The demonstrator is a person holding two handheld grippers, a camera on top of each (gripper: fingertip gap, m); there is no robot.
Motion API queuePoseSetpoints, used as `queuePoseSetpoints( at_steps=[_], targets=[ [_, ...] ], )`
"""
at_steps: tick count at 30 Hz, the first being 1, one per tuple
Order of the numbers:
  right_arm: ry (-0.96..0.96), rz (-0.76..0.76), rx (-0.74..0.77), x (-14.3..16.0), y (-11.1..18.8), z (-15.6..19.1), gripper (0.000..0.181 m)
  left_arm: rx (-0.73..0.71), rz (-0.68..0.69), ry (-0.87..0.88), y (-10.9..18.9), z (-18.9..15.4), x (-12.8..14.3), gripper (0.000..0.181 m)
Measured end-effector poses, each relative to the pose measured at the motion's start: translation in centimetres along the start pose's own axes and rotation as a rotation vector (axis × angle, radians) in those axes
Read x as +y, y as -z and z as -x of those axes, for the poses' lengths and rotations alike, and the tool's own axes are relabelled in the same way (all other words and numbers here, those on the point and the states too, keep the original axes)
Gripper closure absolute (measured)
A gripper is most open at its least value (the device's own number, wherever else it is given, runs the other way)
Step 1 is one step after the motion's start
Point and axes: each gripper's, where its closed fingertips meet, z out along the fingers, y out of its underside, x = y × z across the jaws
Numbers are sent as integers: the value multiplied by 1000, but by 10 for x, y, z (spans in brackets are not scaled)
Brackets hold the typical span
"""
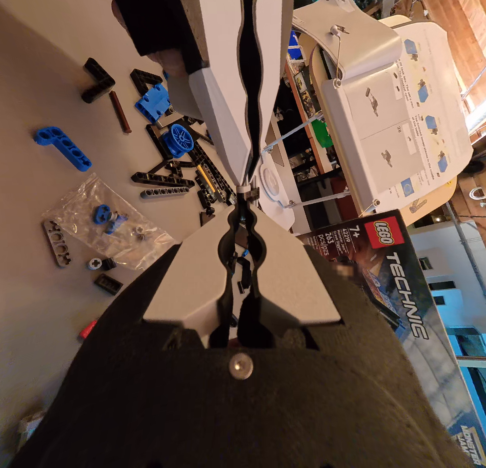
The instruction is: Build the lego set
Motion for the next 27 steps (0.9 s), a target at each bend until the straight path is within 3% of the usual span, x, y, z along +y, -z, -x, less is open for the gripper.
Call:
queuePoseSetpoints(
  at_steps=[11, 12, 14, 15, 16, 17, 20, 27],
  targets=[
    [-77, -38, -30, -4, 8, -3, 179, 81, -113, 139, 3, -4, -10, 179],
    [-75, -16, -32, 0, 8, -3, 180, 81, -125, 152, 5, -2, -12, 178],
    [-74, 89, -36, 31, 8, -3, 179, 39, -281, 272, 35, 26, -36, 180],
    [-131, 32, -21, 23, 12, -11, 180, -9, -265, 235, 44, 38, -35, 180],
    [-152, -14, -6, 9, 15, -18, 180, -24, -164, 154, 37, 36, -21, 179],
    [-148, -28, -12, 1, 12, -17, 180, 4, -155, 162, 29, 28, -16, 179],
    [-173, -24, -49, 9, 10, -9, 180, 125, -158, 173, 19, 3, -19, 178],
    [-178, -38, -57, 9, 12, -9, 179, 120, -151, 169, 15, 2, -16, 179]
  ],
)
